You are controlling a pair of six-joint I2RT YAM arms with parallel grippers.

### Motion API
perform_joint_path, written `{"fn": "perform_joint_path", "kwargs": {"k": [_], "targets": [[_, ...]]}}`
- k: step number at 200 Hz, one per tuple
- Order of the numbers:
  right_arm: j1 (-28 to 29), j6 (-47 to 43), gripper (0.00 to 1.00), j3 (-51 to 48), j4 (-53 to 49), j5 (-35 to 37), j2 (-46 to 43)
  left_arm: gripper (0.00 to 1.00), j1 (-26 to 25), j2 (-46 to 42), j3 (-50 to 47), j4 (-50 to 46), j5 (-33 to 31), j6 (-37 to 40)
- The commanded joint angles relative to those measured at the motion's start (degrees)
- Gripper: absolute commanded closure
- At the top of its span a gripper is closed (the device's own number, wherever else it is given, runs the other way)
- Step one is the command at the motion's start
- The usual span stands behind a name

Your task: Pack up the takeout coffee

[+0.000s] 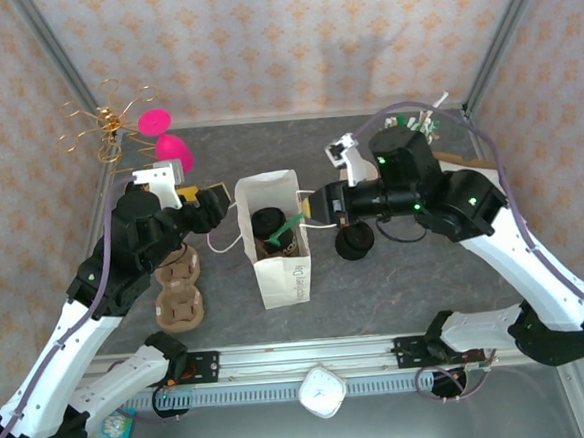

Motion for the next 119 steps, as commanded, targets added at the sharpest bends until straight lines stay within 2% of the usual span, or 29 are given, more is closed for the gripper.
{"fn": "perform_joint_path", "kwargs": {"k": [1, 28, 45, 70, 100, 119], "targets": [[1.09, -1.39, 0.62, 4.30, 0.85, 2.96, 3.89, 0.28, -0.16, 0.84, -0.23, 1.00, 0.74, 1.74], [0.22, -2.60, 0.46, 11.70, -2.21, 12.01, 7.46, 0.27, -0.14, 2.47, 0.89, 1.53, 2.88, 1.25], [-3.56, -1.69, 0.40, 14.14, -3.88, 16.20, 8.37, 0.28, -0.36, 3.75, 2.26, 1.55, 4.00, 0.88], [-18.45, -0.17, 0.36, 8.76, -3.85, 21.29, 5.57, 0.28, -0.96, 5.00, 3.29, 2.93, 4.60, 1.67], [-36.63, 1.45, 0.33, -3.74, 0.61, 22.08, -1.07, 0.27, -1.11, 7.53, 5.20, 2.46, 4.80, 4.41], [-48.01, 2.27, 0.30, -11.25, 1.04, 21.55, -2.06, 0.26, -1.28, 8.75, 6.41, 1.76, 5.31, 6.53]]}}
